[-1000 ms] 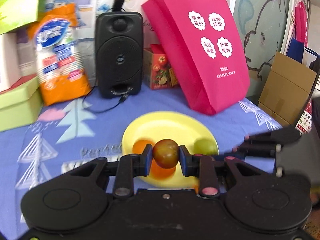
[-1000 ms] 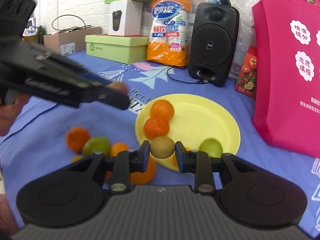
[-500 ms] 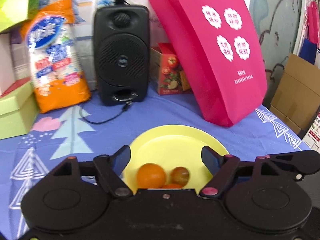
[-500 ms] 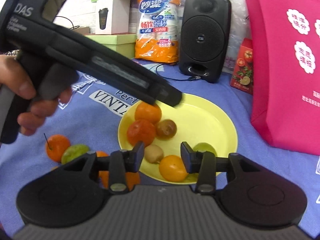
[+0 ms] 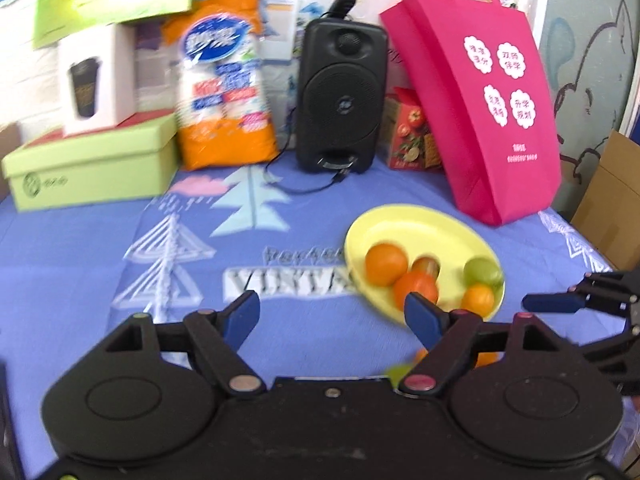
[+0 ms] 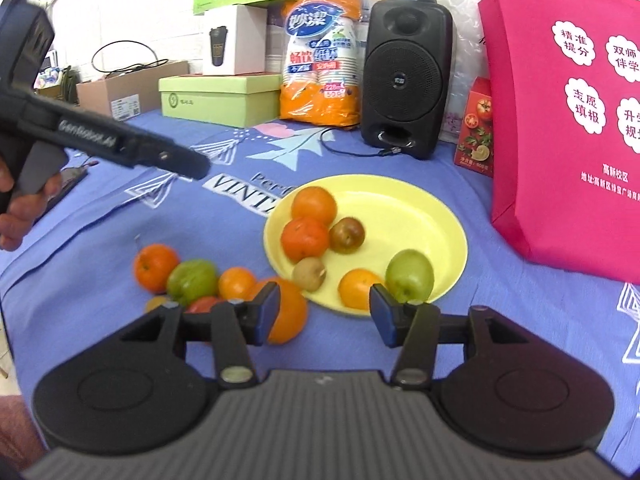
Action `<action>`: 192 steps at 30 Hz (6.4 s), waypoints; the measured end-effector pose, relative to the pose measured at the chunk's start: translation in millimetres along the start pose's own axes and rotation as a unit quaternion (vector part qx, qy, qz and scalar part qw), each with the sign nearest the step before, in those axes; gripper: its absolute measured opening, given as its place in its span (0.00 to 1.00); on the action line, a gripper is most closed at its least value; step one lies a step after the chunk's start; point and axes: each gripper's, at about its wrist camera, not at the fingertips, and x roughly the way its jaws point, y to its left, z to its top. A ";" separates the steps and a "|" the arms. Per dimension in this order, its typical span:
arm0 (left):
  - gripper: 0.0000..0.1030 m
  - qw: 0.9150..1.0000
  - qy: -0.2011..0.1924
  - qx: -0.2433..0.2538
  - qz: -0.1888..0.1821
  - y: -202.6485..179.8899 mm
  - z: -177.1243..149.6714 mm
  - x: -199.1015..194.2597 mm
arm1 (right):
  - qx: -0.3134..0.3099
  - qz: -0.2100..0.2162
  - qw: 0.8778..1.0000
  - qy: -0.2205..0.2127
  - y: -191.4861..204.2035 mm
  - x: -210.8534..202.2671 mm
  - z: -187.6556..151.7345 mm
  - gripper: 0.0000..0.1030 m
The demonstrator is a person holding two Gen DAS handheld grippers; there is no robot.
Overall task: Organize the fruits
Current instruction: 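Move both open tools back toward the remaining fruit, then grasp a stemmed tangerine with the left tool while the right tool grasps a large orange, then carry the tangerine and orange onto the yellow plate and open both tools, then move both open tools back toward the remaining fruit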
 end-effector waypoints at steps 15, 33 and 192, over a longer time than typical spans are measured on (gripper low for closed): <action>0.79 0.998 0.052 -0.004 0.031 2.7 -92.9 -21.1 | -0.007 -0.003 0.999 0.044 26.1 0.4 -38.3 0.55; 0.83 0.998 0.039 0.031 0.038 -7.9 -83.1 2.7 | 0.002 -0.014 0.999 0.039 27.2 16.5 -34.4 0.65; 0.73 0.998 0.041 0.012 0.041 6.5 -53.6 16.4 | 0.026 0.004 0.999 0.027 12.1 10.7 -16.1 0.50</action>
